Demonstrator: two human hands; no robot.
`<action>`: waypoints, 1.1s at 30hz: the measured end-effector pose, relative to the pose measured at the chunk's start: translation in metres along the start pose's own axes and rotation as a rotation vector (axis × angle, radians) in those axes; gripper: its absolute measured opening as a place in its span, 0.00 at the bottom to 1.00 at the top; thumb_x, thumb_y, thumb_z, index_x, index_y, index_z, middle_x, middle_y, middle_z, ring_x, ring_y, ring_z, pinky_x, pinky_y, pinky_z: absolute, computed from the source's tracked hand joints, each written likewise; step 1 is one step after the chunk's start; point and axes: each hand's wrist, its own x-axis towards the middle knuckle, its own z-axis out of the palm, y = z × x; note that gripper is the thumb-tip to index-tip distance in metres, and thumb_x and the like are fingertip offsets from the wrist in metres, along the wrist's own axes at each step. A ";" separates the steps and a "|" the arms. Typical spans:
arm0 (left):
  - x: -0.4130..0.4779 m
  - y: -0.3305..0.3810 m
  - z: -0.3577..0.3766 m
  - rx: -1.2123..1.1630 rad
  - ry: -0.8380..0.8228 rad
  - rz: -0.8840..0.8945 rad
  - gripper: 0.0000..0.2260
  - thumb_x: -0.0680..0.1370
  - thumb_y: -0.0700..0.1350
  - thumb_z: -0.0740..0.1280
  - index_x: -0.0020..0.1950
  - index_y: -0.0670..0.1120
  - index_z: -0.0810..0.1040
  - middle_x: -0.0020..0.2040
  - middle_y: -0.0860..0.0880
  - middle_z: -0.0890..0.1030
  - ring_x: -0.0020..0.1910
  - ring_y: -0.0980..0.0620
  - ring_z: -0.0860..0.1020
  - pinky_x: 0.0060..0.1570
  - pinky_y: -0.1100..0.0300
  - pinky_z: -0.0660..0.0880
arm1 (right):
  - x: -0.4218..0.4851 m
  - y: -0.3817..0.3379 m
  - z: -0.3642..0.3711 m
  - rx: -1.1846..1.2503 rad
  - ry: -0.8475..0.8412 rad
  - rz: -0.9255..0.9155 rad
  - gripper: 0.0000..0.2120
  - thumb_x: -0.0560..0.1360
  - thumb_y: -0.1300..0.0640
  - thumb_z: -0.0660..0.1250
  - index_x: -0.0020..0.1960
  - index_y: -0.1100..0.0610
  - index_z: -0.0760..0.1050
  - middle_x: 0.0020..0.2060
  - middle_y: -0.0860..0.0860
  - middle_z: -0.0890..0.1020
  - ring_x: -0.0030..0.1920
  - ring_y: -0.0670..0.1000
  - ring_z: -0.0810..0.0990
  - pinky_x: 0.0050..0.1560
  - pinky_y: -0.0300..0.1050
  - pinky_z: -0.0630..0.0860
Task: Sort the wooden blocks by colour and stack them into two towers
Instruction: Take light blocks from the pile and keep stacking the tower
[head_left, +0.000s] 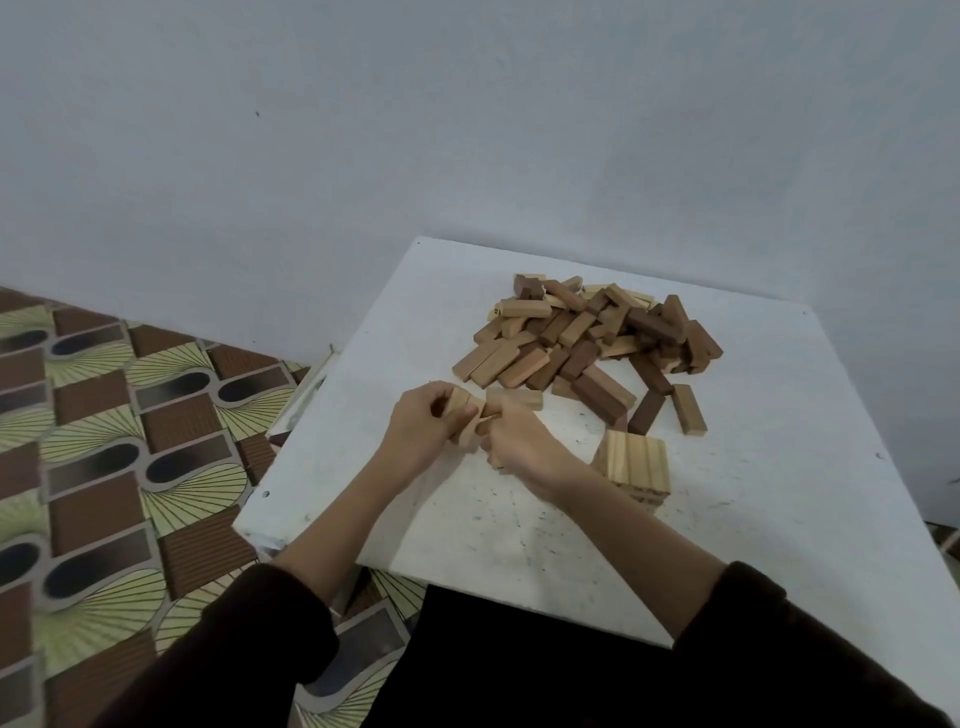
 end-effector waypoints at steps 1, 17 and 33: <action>0.002 -0.002 0.001 0.063 0.034 0.004 0.09 0.75 0.42 0.70 0.39 0.38 0.76 0.34 0.46 0.75 0.34 0.52 0.70 0.37 0.57 0.68 | 0.004 0.007 0.003 0.007 0.030 0.012 0.09 0.77 0.66 0.54 0.54 0.61 0.69 0.40 0.51 0.73 0.36 0.45 0.73 0.33 0.39 0.70; 0.011 -0.028 0.008 0.364 0.209 0.159 0.13 0.75 0.42 0.71 0.58 0.39 0.80 0.52 0.46 0.72 0.57 0.47 0.69 0.48 0.76 0.61 | 0.022 0.035 0.010 -0.019 0.433 0.015 0.03 0.76 0.62 0.67 0.49 0.61 0.78 0.47 0.53 0.80 0.44 0.48 0.77 0.33 0.29 0.68; 0.000 -0.038 0.007 0.332 -0.070 0.322 0.31 0.70 0.39 0.74 0.71 0.45 0.66 0.57 0.54 0.72 0.57 0.55 0.66 0.57 0.69 0.66 | 0.016 0.042 0.009 -0.138 0.360 -0.111 0.18 0.75 0.71 0.57 0.62 0.59 0.72 0.56 0.51 0.73 0.50 0.46 0.71 0.38 0.27 0.67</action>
